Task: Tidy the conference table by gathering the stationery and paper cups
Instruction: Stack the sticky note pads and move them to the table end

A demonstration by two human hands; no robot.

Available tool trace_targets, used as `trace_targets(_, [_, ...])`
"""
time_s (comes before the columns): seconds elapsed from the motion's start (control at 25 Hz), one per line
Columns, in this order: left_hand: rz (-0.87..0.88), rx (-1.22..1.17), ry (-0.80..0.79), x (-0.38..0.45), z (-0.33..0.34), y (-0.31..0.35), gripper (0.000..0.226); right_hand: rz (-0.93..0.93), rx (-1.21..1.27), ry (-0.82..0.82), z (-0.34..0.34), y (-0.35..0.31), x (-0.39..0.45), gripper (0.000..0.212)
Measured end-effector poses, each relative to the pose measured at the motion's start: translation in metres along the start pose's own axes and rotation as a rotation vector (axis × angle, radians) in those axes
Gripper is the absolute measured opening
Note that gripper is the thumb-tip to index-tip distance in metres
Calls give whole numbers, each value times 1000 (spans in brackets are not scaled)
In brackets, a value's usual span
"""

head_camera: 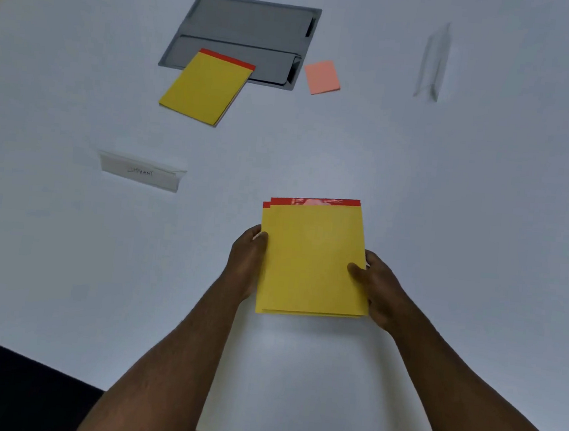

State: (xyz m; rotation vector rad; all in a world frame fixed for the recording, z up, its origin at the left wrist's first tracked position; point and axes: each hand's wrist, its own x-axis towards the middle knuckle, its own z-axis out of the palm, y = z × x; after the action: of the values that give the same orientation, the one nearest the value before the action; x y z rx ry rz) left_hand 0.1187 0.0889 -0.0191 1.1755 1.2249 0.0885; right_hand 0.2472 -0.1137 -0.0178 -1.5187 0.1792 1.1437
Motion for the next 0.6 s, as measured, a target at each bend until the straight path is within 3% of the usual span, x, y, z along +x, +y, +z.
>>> trace_targets(0.36, [429,559,381,146,-45,130,43,-149,10,162,16,-77,101,38])
trace_targets(0.6, [292,672,564,267,-97,210,69,-181,-172,245,25,-93,139,36])
